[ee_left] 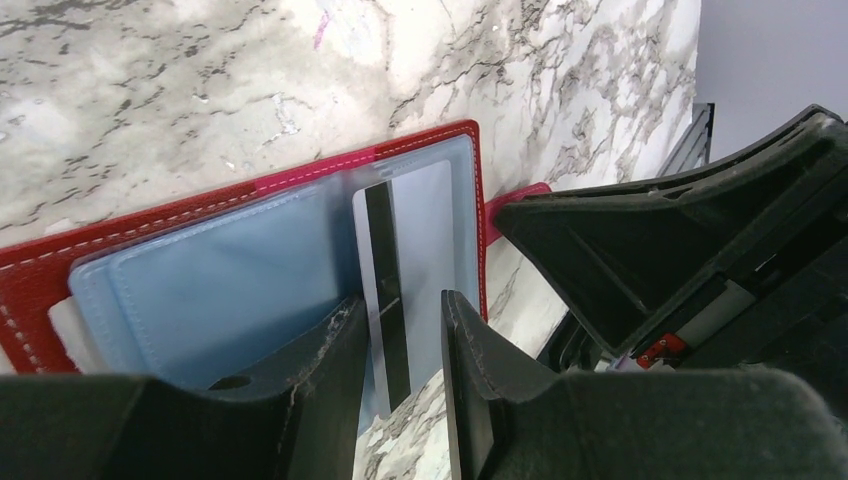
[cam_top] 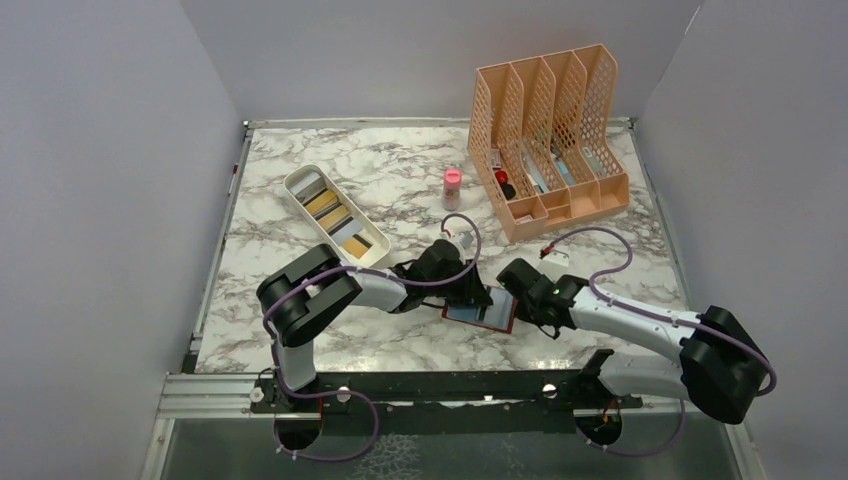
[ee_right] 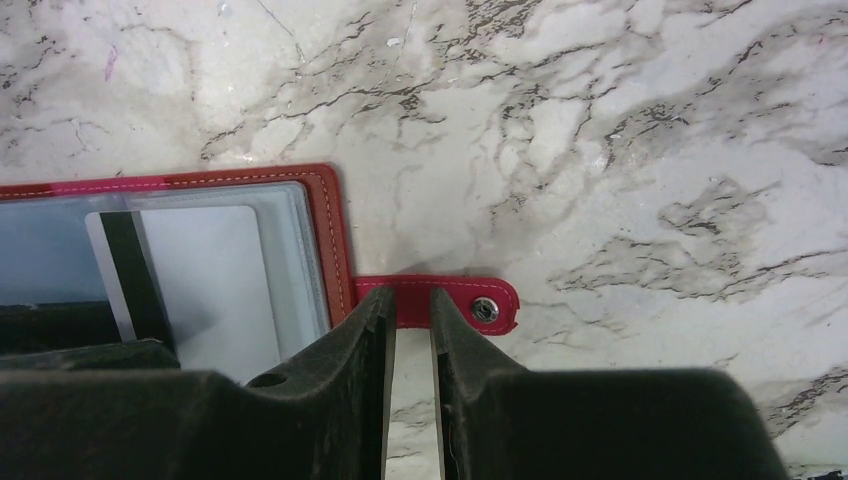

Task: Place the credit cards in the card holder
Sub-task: Insert the credit card into the card holder.

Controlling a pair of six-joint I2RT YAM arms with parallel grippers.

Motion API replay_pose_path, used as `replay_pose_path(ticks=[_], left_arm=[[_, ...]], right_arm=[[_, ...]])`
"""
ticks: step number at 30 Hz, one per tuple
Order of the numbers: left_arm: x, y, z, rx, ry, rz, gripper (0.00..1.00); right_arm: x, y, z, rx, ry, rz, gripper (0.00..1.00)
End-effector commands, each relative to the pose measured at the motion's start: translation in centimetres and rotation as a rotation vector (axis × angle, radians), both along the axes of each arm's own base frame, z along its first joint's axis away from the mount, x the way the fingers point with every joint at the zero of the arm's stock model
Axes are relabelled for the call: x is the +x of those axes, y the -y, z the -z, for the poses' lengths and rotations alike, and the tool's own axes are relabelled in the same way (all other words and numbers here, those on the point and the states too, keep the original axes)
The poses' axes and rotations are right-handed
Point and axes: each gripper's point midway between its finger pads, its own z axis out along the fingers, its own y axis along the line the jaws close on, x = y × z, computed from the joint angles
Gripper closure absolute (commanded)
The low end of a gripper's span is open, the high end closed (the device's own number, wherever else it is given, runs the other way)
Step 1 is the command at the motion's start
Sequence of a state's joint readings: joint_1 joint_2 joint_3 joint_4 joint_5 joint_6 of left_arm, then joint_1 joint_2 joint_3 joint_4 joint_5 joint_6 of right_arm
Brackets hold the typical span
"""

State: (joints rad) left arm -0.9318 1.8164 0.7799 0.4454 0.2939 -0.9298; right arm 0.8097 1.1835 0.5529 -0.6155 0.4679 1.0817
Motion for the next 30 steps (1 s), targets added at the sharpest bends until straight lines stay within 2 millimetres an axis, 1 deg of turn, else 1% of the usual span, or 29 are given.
replay_pose_path(ticks=[1,3,6,17,20,24,30], left_arm=[[0.0,1.1,0.0,0.007,0.026,0.013,0.64],[-0.2,1.3,0.2,0.009,0.023,0.017,0.64],[-0.4,1.6,0.3,0.01,0.022,0.026,0.64],[-0.6,2.6,0.3,0.006,0.025,0.044,0.64],[-0.8,2.6,0.5,0.011,0.022,0.044,0.64],[-0.8,2.2,0.9,0.022,0.02,0.032,0.64],[-0.4,1.4,0.4,0.044,0.044,0.002,0.64]], right_arm=[[0.6,0.2,0.1,0.001,0.029,0.043,0.77],[0.2,-0.8,0.5,0.049,0.008,0.015,0.78],[0.2,-1.6,0.9,0.089,0.002,-0.003,0.79],[0.3,-2.5,1.4,0.123,-0.002,-0.022,0.79],[0.5,-2.7,1.3,0.128,0.007,-0.031,0.8],[0.9,-2.9,0.7,0.133,0.03,-0.04,0.8],[1.5,-3.3,-0.4,0.15,0.075,-0.062,0.81]])
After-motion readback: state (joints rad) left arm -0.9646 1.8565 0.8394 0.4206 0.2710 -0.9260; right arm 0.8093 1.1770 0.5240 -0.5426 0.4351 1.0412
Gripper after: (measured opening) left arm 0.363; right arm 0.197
